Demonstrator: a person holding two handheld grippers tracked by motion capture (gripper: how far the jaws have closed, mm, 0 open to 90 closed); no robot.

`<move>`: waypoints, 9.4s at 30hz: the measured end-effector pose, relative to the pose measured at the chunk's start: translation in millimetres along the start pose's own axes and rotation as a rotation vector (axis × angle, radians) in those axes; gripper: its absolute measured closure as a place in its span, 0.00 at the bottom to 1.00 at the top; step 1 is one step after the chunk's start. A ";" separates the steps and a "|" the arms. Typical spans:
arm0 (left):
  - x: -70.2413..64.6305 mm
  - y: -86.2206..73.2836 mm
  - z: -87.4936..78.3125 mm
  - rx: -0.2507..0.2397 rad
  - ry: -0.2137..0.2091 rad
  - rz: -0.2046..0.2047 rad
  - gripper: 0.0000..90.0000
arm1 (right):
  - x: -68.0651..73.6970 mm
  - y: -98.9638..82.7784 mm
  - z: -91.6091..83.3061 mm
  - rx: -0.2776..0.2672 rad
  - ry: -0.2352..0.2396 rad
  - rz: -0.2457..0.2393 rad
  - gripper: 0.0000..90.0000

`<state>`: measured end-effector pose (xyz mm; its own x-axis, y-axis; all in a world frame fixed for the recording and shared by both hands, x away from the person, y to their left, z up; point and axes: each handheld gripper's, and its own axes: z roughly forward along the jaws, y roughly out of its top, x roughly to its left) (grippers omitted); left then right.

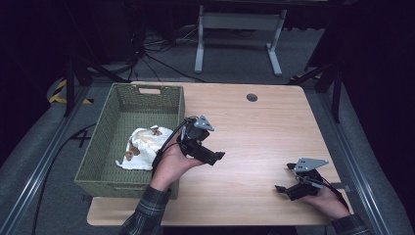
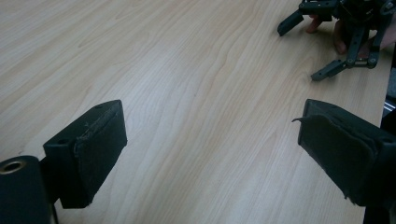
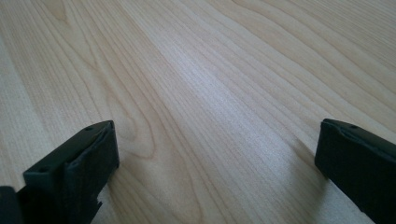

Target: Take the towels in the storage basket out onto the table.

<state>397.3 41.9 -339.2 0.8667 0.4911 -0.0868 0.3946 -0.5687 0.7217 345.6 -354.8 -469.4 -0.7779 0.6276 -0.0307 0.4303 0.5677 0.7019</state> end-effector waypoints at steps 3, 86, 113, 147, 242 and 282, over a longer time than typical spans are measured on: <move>3.6 -2.3 -3.8 -0.015 0.007 -0.007 0.09 | 0.0 0.0 0.0 0.000 0.000 0.000 0.00; 107.2 -110.4 -52.3 0.184 0.305 -0.287 0.09 | -0.2 0.1 0.1 0.000 0.002 -0.001 0.00; 118.3 -126.7 -7.0 0.373 0.267 -0.341 0.09 | 0.0 0.0 0.0 0.000 0.002 -0.001 0.00; 110.2 -111.5 -45.8 0.184 0.171 -0.344 0.80 | 0.2 -0.1 0.1 -0.002 0.001 0.001 0.00; -9.6 34.7 -19.8 -0.124 -0.195 0.042 0.80 | 0.6 -0.2 -0.2 0.000 0.002 0.005 0.00; -67.9 -8.1 134.4 0.136 -0.223 0.154 0.80 | -0.4 0.1 0.2 -0.002 0.007 -0.006 0.00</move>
<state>376.3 -75.6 -431.4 0.9592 0.2438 -0.1432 0.2776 -0.7161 0.6405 346.0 -354.9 -469.4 -0.7835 0.6207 -0.0302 0.4248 0.5705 0.7029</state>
